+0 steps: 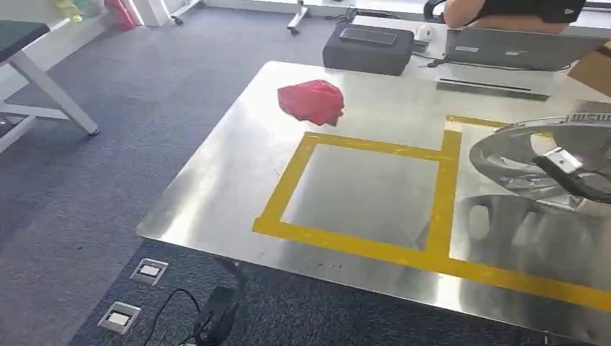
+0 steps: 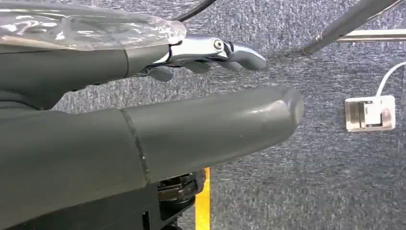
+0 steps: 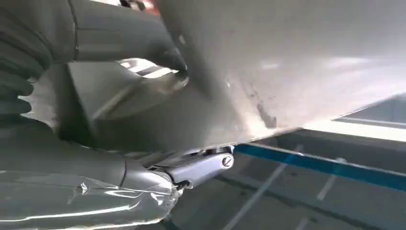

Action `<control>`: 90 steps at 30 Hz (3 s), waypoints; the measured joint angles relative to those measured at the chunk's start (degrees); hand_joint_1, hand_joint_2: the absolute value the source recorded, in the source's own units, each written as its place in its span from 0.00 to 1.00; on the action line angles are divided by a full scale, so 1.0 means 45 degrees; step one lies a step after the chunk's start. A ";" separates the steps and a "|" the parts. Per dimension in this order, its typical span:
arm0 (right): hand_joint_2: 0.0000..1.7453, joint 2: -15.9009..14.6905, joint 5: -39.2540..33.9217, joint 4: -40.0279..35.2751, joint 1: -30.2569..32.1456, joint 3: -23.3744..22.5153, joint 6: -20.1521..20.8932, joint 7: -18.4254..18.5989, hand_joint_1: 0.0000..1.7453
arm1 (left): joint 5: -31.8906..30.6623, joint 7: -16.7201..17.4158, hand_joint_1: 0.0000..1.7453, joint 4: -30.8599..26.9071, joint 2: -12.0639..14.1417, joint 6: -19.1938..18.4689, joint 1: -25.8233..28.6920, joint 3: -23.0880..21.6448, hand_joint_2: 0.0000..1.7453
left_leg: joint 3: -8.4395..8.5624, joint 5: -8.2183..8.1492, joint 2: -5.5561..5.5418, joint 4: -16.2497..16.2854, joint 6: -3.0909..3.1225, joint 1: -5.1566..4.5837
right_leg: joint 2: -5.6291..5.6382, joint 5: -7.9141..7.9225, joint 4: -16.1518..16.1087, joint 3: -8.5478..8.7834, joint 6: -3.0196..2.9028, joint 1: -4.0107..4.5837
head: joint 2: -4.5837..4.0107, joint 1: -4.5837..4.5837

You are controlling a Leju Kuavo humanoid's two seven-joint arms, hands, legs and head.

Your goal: Take the parts from the cabinet and place them on the table.

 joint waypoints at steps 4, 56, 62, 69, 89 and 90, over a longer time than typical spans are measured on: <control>1.00 0.0034 -0.0646 0.0170 -0.0258 0.0014 0.0000 -0.0136 1.00 | -0.0010 0.0000 0.00 0.0000 -0.0015 0.0000 0.0005 0.0000 0.00 | 0.0008 0.0003 -0.0004 -0.0005 -0.0003 -0.0004 | -0.0008 -0.0001 0.0001 0.0012 0.0000 0.0002 | 0.0000 -0.0005; 0.00 0.0078 -0.2190 0.0170 -0.1604 0.0762 0.0058 0.0928 0.00 | -0.0029 -0.0131 0.00 0.0000 -0.0024 -0.0379 -0.0016 -0.0068 1.00 | 0.0039 0.0013 0.0003 0.0000 0.0008 -0.0016 | -0.0002 0.0010 -0.0003 0.0028 0.0015 -0.0014 | 0.0000 -0.0005; 0.00 0.0077 -0.2190 0.0165 -0.1525 0.0758 0.0058 0.0923 0.00 | -0.0044 -0.0131 0.00 0.0000 -0.0019 -0.0379 -0.0025 -0.0131 1.00 | 0.0042 0.0013 0.0003 -0.0001 0.0008 -0.0017 | -0.0002 0.0010 -0.0003 0.0031 0.0015 -0.0014 | 0.0000 0.0000; 0.00 0.0078 -0.2612 0.0238 -0.1600 0.0772 0.0092 0.1029 0.00 | 0.0083 -0.0131 0.00 0.0000 -0.0014 -0.0355 -0.0041 -0.0272 1.00 | 0.0041 0.0013 0.0003 -0.0002 0.0008 -0.0017 | -0.0003 0.0010 -0.0003 0.0031 0.0015 -0.0013 | 0.0000 0.0000; 0.00 0.0422 -1.4828 0.2030 -0.4299 0.1277 0.9872 0.0933 0.00 | 0.0491 -0.0277 0.00 0.0000 0.0107 -0.0627 -0.0003 -0.0282 1.00 | 0.0146 0.0004 0.0029 -0.0014 0.0001 -0.0016 | 0.0030 0.0010 -0.0008 0.0125 0.0014 -0.0014 | 0.0000 0.0010; 0.00 0.0418 -1.5927 0.2001 -0.4485 0.1291 1.0343 0.1058 0.00 | 0.0491 -0.0267 0.00 0.0000 0.0122 -0.0636 -0.0003 -0.0282 1.00 | 0.0157 0.0004 0.0036 -0.0016 0.0001 -0.0018 | 0.0043 0.0010 -0.0007 0.0128 0.0014 -0.0014 | 0.0000 0.0024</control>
